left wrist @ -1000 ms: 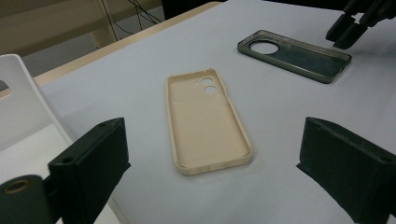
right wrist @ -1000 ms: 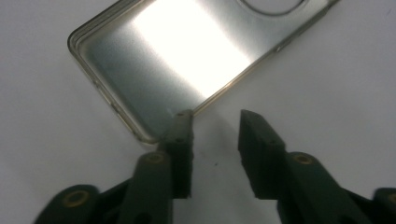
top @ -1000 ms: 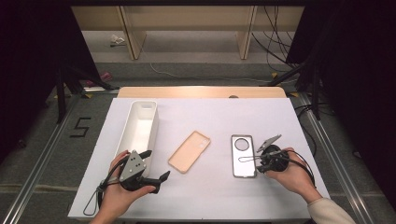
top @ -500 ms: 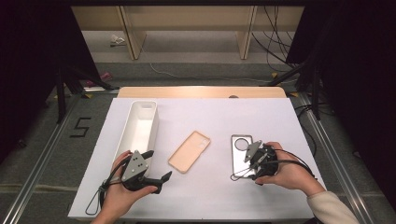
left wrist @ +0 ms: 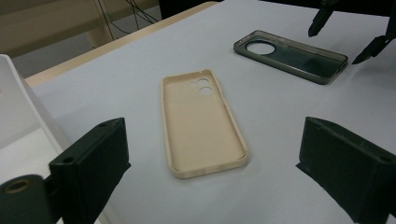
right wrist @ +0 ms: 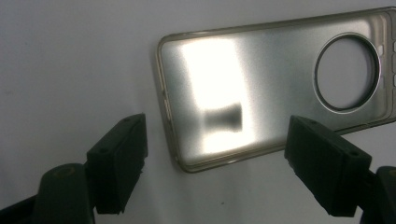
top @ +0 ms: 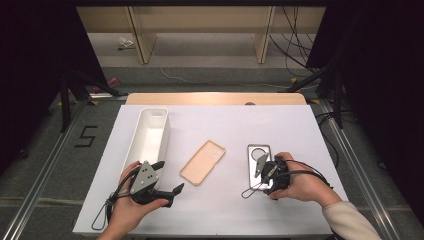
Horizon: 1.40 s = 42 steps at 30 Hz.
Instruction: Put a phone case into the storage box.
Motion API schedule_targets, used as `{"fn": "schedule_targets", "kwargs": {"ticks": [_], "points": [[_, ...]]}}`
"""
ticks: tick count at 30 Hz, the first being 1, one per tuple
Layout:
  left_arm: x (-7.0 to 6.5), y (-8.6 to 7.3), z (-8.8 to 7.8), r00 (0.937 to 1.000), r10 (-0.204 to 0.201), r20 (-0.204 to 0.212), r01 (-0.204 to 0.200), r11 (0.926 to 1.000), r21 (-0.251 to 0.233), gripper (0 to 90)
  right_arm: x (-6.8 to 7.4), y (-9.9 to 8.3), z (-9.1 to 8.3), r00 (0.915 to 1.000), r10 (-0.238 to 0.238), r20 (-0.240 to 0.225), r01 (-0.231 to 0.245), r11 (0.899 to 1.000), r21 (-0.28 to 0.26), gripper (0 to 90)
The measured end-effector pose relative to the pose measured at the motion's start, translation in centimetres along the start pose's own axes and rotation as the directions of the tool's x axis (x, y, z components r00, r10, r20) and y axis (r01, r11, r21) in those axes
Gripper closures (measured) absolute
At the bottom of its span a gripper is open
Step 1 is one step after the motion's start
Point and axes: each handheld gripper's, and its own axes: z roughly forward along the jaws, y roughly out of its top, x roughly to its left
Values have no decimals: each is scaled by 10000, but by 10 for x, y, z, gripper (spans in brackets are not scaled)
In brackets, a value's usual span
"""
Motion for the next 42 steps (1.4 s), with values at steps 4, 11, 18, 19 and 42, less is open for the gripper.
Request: {"fn": "schedule_targets", "kwargs": {"ticks": [4,11,18,19,42], "points": [[0,0,0,10000,-13,8,13,10000,-6,76,0,2,2,9998,-175,-77,176,9998,67,234],[0,0,0,10000,-16,15,16,10000,-10,76,1,5,5,9993,-354,-72,356,9988,340,239],[0,0,1,10000,-10,17,10,10000,-11,76,-1,8,11,9990,-422,-131,426,9984,366,261],[0,0,1,10000,-10,17,10,10000,-11,76,-1,9,10,9988,-467,-123,473,9976,515,267],[0,0,1,10000,-34,35,34,10000,-20,76,-1,18,20,9961,-833,-303,855,9928,835,376]]}}
